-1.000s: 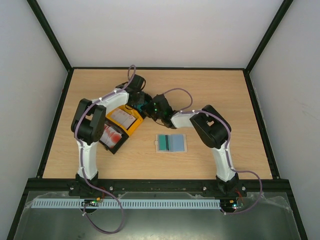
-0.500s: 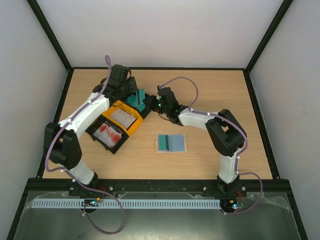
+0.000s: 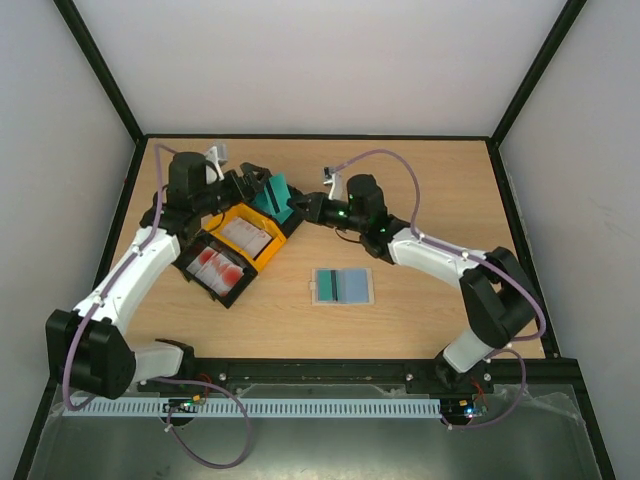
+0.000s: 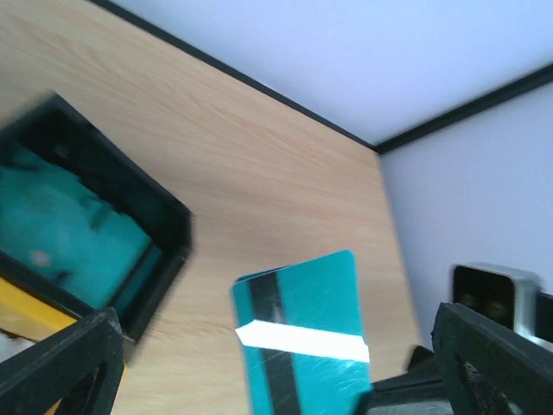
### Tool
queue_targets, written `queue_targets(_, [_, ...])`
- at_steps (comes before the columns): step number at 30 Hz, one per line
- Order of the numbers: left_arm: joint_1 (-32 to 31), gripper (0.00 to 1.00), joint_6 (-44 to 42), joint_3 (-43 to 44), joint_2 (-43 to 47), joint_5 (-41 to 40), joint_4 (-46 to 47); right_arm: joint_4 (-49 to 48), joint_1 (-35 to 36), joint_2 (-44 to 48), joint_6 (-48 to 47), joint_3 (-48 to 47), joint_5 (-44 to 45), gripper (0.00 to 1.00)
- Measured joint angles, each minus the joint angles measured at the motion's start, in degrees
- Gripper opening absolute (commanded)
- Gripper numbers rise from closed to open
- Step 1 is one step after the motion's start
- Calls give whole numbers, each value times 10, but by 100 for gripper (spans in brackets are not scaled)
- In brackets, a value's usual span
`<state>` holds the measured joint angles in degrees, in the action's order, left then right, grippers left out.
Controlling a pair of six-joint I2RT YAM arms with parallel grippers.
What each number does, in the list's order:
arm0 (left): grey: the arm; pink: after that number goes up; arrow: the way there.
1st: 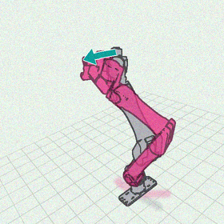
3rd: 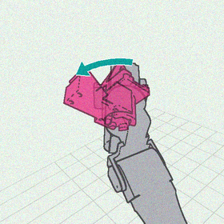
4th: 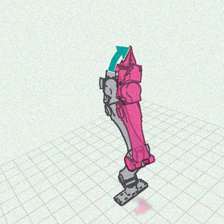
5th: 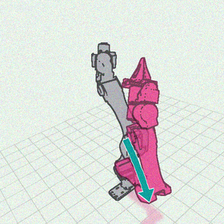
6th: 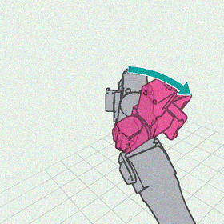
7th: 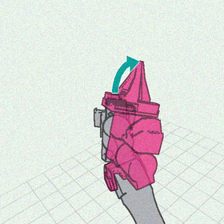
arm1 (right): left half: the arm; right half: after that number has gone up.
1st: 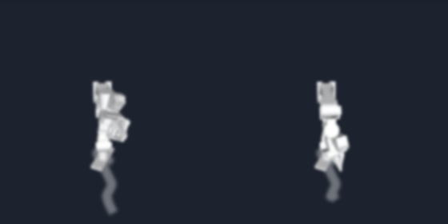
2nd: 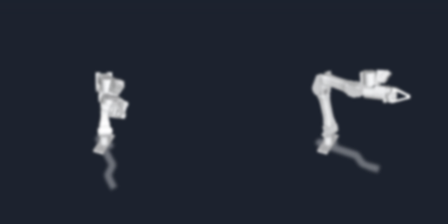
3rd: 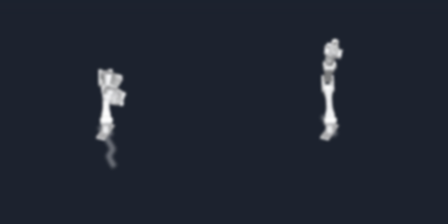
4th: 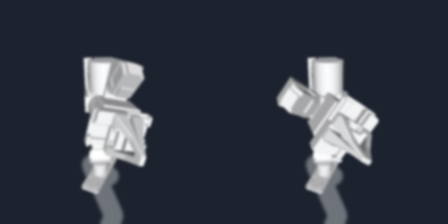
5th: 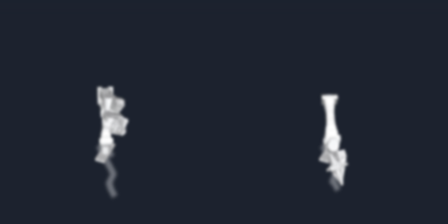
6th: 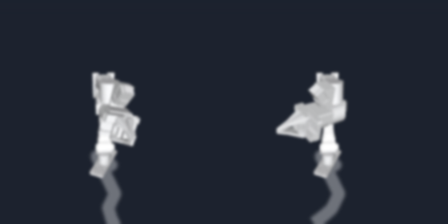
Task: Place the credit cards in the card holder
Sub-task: Pick up the credit card from the storage box.
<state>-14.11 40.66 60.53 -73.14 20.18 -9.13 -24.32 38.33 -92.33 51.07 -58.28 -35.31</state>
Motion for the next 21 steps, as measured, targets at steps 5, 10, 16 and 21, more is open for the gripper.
queue_targets(5, [0,90,54,-52,21,113,67,-43,0,42,29,43,-62,2])
queue_targets(10, [0,57,115,-100,35,192,136,-65,0,74,45,59,-89,2])
queue_targets(16, [-2,22,155,-120,64,249,205,-84,0,82,59,67,-103,3])
queue_targets(21, [-3,3,177,-129,68,278,243,-95,0,84,67,71,-110,24])
